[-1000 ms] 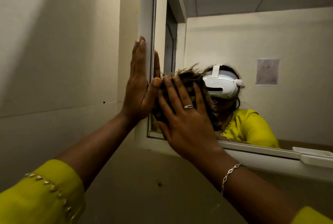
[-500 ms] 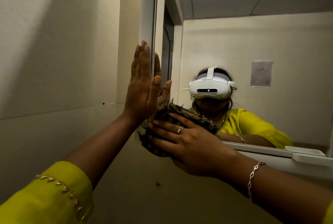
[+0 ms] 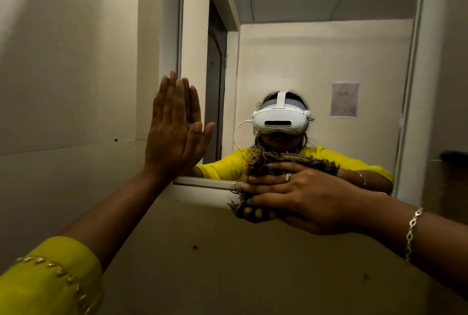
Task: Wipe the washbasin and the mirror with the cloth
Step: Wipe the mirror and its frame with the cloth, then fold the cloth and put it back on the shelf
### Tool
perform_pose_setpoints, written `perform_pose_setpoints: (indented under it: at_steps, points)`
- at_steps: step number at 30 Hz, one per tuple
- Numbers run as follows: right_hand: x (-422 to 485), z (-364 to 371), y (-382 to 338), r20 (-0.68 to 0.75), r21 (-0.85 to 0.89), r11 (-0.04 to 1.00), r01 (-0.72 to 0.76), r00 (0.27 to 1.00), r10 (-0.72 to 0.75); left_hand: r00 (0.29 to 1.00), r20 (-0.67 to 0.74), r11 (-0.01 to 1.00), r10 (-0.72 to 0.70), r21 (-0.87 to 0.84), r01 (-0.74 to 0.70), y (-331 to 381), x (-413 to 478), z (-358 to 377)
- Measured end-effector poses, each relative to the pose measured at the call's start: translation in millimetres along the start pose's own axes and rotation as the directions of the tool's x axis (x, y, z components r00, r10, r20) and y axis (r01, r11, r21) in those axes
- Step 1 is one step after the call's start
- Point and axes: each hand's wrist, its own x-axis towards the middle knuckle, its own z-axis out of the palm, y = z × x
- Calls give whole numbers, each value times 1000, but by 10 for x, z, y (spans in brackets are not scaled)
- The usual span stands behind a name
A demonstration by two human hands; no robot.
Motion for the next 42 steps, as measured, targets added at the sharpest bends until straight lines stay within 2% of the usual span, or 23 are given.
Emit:
perform_pose_setpoints:
  at_steps: [2,6,10,15,21,26,30,34,36,38,40,42]
  points:
    - [-153,-33,30,17,8,1000,-25,1000,25,996,50,998,68,-14,-68,168,-76,11]
    - [-467,-97,74,38,-47,997,-61,997,62,992,40,959,121,-263,-107,782,-261,31]
    - [-734,-236,137,119,-51,995,-88,989,93,977,115,921,180,-368,-127,1293,-447,192]
    - [-984,-407,208,204,68,988,-142,971,125,962,155,914,224,-377,-152,1630,-499,273]
    - [-1154,-445,252,123,120,971,-205,974,190,950,169,920,264,-340,-195,1585,-512,276]
    - [-1474,-490,173,55,71,939,-336,941,333,947,145,922,287,-309,-232,1590,-518,281]
    - [-1534,-519,93,24,-52,936,-348,936,350,946,115,916,302,-311,-254,1594,-532,290]
    - [-1589,-519,76,56,-107,926,-361,928,368,931,128,906,342,-308,-291,1563,-541,285]
    - [-1551,-634,27,115,-12,906,-424,899,422,926,139,901,352,-319,-295,1564,-535,268]
    - [-1580,-705,21,195,152,834,-530,843,501,923,145,895,356,-336,-292,1585,-521,223]
    - [-1681,-715,29,291,389,707,-590,807,514,919,147,885,366,-361,-295,1648,-515,160]
    - [-1773,-737,8,292,556,581,-595,794,534,910,158,870,383,-394,-297,1770,-517,95]
